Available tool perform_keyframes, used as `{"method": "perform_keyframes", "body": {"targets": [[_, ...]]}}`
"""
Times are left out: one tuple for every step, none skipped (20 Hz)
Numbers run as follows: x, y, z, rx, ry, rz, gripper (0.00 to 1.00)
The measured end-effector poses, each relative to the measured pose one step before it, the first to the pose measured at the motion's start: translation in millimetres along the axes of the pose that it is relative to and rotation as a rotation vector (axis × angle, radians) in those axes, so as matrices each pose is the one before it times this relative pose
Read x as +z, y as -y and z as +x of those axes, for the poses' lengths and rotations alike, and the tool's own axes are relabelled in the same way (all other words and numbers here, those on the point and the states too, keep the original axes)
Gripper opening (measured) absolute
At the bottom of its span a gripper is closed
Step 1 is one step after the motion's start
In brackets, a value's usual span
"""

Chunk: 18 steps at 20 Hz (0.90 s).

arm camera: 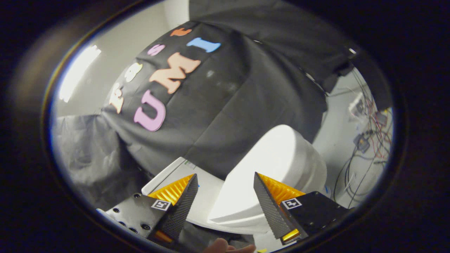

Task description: Open the toilet lid.

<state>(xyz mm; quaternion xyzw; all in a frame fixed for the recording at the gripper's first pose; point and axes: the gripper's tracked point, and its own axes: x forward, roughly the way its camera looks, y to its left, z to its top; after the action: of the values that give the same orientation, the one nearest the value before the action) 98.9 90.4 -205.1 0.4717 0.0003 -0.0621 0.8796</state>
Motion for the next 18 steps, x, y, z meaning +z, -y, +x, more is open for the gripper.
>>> {"method": "perform_keyframes", "body": {"targets": [[-7.17,15.04,-1.55,-0.03592,-0.00942,0.03590,0.98],[-2.54,11.94,-0.11,-0.03162,-0.00547,0.04306,0.98],[1.42,10.46,-3.56,-0.02688,0.00823,0.04799,0.98],[2.70,8.14,-2.23,-0.01334,0.00916,0.03942,0.98],[-1.15,12.21,-3.44,-0.02580,-0.00034,0.01919,0.97],[-0.15,6.87,-0.34,-0.01521,-0.00110,0.01230,0.97],[-3.57,4.82,0.46,-0.01994,-0.01195,0.01774,0.97],[-3.70,4.24,1.72,-0.01319,-0.01710,0.02114,0.97],[-8.49,5.75,1.15,-0.01241,-0.01524,0.02075,0.97],[-0.92,2.31,-0.88,0.00217,-0.01556,0.02646,0.94],[-5.52,1.56,3.71,0.01074,-0.00904,0.04403,0.93],[-6.25,4.24,6.27,-0.00537,-0.01258,0.04698,0.93],[-6.78,4.37,2.26,0.00145,-0.02886,0.03078,0.80],[-11.60,6.90,6.17,-0.00908,-0.02250,0.00673,0.68],[-6.66,3.35,1.39,-0.00517,-0.01727,0.01618,0.56],[-3.34,1.13,1.97,0.00656,-0.00535,0.01741,0.43],[-0.36,1.72,3.08,0.00313,0.01228,0.01847,0.31],[3.62,-2.63,0.21,0.01935,0.02373,0.01734,0.18]]}}
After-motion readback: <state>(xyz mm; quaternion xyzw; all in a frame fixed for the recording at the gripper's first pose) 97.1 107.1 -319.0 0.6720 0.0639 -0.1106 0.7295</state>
